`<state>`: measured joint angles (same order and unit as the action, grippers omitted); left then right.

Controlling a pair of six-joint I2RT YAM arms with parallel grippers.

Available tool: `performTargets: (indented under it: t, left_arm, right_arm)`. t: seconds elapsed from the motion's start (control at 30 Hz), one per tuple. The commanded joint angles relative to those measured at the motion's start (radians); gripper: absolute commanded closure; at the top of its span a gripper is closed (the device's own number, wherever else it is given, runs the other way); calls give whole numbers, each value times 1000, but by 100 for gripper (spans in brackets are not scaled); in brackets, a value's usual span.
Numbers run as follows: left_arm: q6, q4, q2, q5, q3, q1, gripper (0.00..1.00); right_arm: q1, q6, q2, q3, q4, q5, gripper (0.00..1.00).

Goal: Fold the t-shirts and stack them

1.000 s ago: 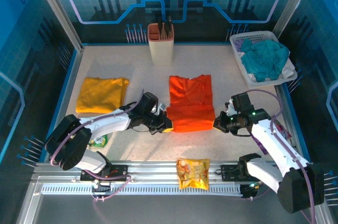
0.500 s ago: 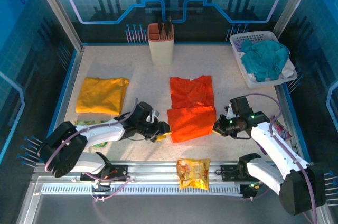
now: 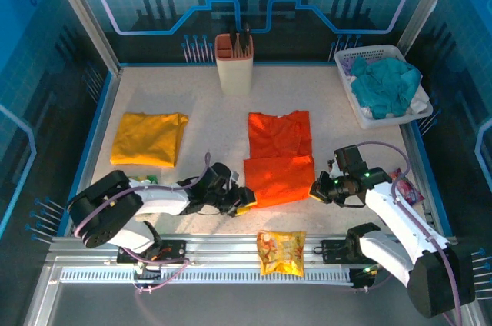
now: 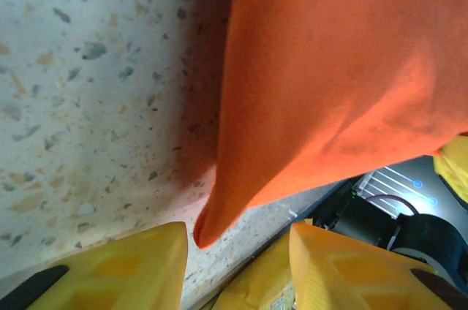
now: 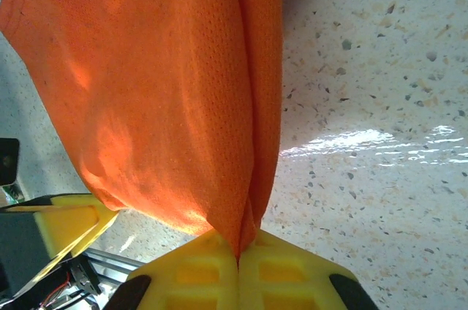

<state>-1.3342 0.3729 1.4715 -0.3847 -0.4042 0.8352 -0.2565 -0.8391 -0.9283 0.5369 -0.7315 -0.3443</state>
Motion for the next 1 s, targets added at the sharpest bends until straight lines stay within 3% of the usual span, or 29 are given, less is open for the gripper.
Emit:
performTargets:
  t: [0.0,0.23,0.43,0.7,0.97]
  left_arm:
    - [-60,42,30,34,-4,25,57]
    - [-67,17,65,61,-30,35,59]
    - [-62,46,114,69,-87,33,70]
    - [-48,-3,112,72,-111,33,100]
    - [-20,-219,-43,91,-119,61,100]
  right_arm:
    - [-13,-18,14,-9,3,1,100]
    - [-15,-21,17,-15,7,-2,100]
    - [-16,-22,24,-20,10,-5,100]
    - [-14,-17,51,-27,-14,4,100]
    - [-21,8,71,-23,-77,-16,100]
